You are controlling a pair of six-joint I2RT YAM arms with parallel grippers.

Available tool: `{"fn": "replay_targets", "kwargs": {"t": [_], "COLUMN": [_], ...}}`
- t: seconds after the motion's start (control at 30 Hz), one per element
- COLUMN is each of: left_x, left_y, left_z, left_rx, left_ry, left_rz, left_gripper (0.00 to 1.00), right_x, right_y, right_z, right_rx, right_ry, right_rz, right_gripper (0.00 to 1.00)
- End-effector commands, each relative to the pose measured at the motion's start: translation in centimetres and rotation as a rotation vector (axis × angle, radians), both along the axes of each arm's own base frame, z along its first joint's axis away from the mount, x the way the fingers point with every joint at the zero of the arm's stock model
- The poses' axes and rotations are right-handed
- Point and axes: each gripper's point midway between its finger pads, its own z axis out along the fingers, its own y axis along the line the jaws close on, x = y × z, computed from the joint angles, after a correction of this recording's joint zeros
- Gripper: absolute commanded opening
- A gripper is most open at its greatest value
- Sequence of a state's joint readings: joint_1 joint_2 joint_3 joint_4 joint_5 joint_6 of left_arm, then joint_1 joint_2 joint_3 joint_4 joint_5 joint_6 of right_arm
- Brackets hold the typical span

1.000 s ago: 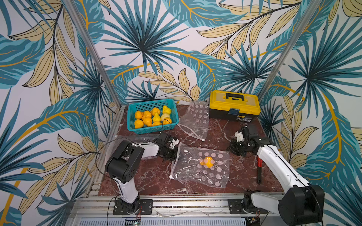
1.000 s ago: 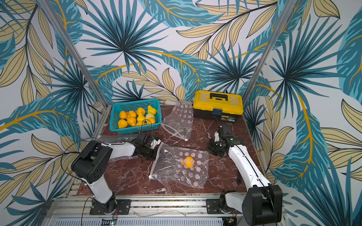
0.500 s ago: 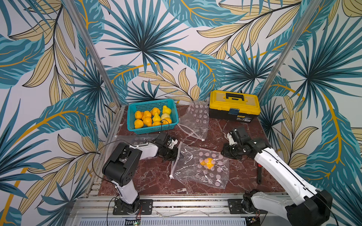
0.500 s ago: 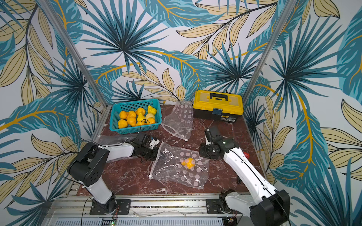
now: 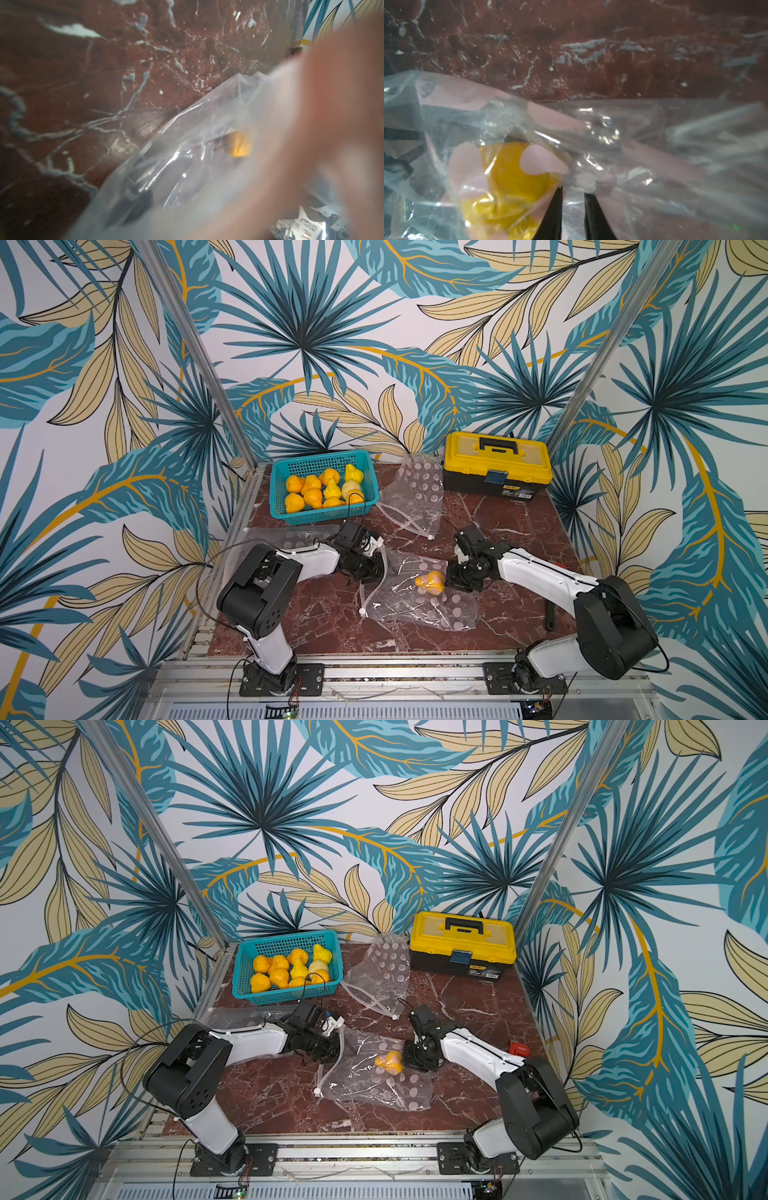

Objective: Open the zip-top bag and take out the pear
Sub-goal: Adjust the zipper food storage bag at the center of the board, then pick up the pear from the zipper food storage bag.

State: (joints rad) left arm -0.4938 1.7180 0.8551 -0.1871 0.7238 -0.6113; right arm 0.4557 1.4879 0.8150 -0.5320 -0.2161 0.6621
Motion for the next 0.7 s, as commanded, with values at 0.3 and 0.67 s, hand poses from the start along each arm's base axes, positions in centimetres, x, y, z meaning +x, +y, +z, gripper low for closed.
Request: {"fn": "replay_targets", "kwargs": {"t": [0.3,0.67], "left_x": [-0.2,-1.8], "left_y": [-4.5,-6.5], "left_z": [2.1,0.3], "left_rx": [-0.038,0.028], "left_ry": [-0.05,-0.038], "left_rz": [-0.097,-0.149], "left_gripper": [0.71,0.73], "right_x": [1.7,2.1], "right_y": [4.7,5.8], "right_z": [-2.6,-2.4], "right_rx": [0.098,0.113], "right_ry": [0.013,0.0], "right_rz": [0.06,0.077], "right_gripper": [0.18,0.15]}}
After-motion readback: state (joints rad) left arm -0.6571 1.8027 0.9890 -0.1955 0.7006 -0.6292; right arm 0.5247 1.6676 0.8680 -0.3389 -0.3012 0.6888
